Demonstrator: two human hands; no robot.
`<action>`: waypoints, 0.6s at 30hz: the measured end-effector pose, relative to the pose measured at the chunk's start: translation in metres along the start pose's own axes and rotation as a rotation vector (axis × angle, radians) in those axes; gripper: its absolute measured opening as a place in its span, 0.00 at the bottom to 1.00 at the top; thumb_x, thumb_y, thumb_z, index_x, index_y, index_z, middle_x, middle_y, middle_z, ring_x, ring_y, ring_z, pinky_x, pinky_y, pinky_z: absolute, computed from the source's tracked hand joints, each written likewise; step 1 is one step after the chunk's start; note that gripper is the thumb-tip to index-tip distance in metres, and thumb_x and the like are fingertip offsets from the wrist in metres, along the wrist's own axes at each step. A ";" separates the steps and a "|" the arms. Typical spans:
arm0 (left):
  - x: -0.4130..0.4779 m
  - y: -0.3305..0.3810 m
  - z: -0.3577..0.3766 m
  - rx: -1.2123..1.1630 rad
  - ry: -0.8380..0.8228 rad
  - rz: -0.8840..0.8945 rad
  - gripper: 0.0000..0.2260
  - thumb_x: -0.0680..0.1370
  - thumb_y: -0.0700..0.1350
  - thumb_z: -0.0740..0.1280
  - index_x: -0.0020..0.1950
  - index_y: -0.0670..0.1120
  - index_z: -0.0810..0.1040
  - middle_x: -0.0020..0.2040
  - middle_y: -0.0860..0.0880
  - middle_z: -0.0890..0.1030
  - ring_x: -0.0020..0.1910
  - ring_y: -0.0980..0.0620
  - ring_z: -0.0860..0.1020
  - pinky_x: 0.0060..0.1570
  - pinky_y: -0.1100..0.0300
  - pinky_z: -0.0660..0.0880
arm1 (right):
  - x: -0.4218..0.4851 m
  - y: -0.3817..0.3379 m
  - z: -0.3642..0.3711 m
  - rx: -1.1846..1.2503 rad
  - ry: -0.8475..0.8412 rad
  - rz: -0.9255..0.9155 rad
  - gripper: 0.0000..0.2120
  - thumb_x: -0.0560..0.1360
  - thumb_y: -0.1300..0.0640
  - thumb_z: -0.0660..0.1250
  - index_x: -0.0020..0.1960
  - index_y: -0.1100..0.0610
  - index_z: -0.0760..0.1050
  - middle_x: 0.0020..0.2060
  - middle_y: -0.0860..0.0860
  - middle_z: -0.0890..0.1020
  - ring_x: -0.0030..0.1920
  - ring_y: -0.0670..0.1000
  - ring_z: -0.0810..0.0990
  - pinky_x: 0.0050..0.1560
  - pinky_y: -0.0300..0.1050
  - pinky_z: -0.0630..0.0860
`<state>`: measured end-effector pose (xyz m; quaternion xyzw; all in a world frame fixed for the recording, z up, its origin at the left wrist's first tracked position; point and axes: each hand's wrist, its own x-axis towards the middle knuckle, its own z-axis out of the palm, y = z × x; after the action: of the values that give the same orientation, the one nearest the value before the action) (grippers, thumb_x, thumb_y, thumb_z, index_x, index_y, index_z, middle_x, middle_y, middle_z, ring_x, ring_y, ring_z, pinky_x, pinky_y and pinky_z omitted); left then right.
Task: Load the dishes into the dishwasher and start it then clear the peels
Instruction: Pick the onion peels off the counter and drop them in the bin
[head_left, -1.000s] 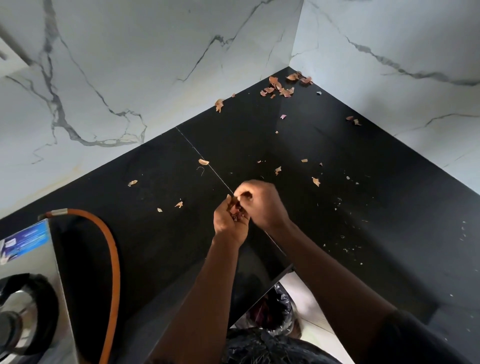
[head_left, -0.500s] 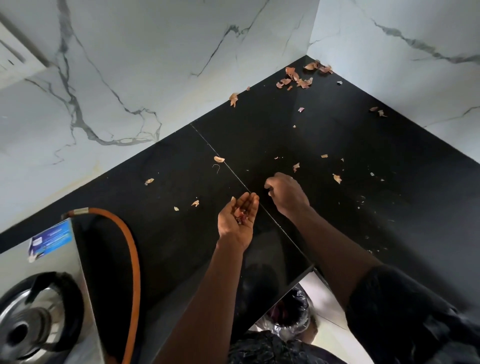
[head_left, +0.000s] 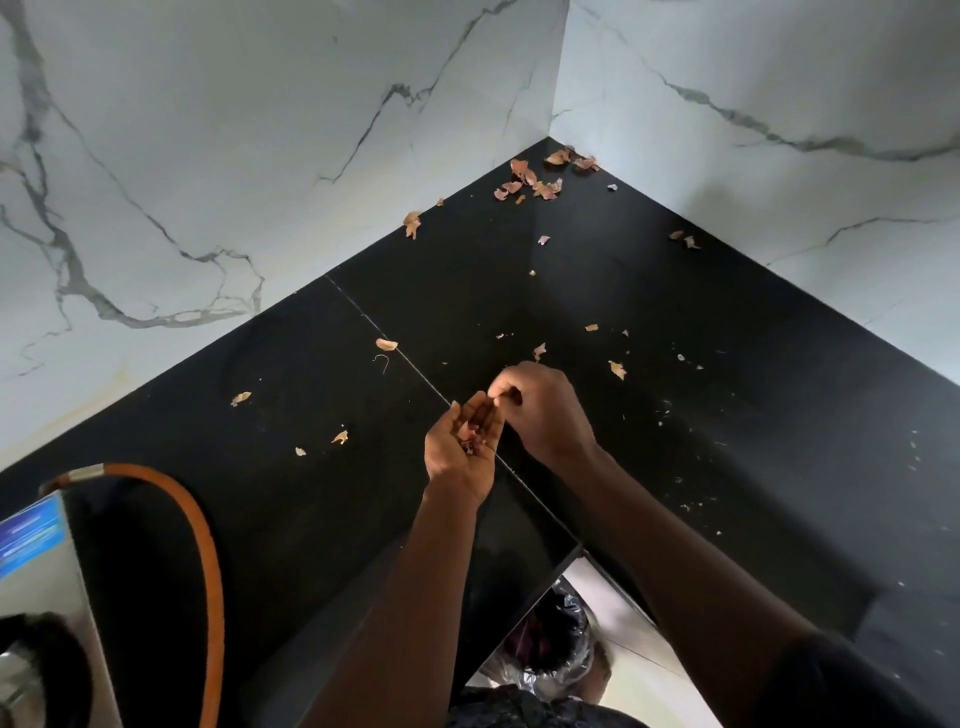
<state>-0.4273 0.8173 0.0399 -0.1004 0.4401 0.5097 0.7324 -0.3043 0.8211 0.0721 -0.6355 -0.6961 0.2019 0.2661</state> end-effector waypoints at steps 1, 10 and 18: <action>0.002 -0.003 0.002 0.022 0.017 0.000 0.13 0.84 0.43 0.60 0.54 0.37 0.81 0.51 0.39 0.84 0.50 0.45 0.84 0.54 0.53 0.80 | -0.001 -0.005 0.001 -0.014 -0.032 -0.011 0.07 0.79 0.61 0.66 0.54 0.54 0.81 0.48 0.48 0.82 0.46 0.42 0.80 0.48 0.40 0.81; 0.002 -0.014 0.028 0.041 0.001 -0.043 0.13 0.84 0.44 0.61 0.50 0.37 0.82 0.47 0.41 0.85 0.46 0.47 0.85 0.50 0.55 0.81 | 0.002 0.007 -0.026 -0.029 -0.031 -0.002 0.08 0.81 0.58 0.64 0.56 0.54 0.81 0.49 0.48 0.83 0.46 0.43 0.81 0.49 0.41 0.81; 0.002 -0.012 0.030 -0.029 -0.087 -0.086 0.17 0.85 0.44 0.58 0.62 0.33 0.78 0.58 0.34 0.82 0.56 0.39 0.83 0.58 0.50 0.80 | 0.018 0.101 -0.066 -0.205 0.045 0.511 0.16 0.79 0.62 0.66 0.65 0.59 0.78 0.62 0.58 0.75 0.62 0.59 0.77 0.56 0.47 0.72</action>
<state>-0.4008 0.8313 0.0526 -0.1076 0.3959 0.4878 0.7706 -0.1852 0.8464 0.0623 -0.8183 -0.5241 0.1771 0.1562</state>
